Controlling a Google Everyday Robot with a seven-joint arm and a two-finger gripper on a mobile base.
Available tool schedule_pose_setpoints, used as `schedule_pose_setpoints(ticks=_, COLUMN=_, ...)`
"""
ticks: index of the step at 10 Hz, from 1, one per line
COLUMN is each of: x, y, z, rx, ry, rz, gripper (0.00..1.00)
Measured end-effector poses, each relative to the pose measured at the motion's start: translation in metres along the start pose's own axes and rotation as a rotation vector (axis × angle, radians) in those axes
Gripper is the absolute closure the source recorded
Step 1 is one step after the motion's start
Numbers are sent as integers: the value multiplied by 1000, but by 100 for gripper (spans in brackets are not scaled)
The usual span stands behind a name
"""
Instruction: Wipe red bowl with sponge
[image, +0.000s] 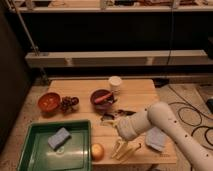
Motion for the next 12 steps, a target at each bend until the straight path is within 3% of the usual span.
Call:
schedule_pose_setpoints(ticks=5, x=61, y=36, z=5, rx=43, ry=-142, rz=-165, gripper=20)
schedule_pose_setpoints(ticks=7, x=95, y=52, z=12, rx=71, ry=-239, rz=-258, gripper=20)
schedule_pose_setpoints(ticks=8, x=123, y=65, z=28, rx=96, ry=-305, rz=-323, gripper=20)
schedule_pose_setpoints(ticks=10, x=153, y=79, z=57, rx=135, ry=-386, rz=-402, gripper=20)
schedule_pose_setpoints(ticks=12, x=182, y=99, z=101, rx=193, ry=-491, rz=-489, gripper=20)
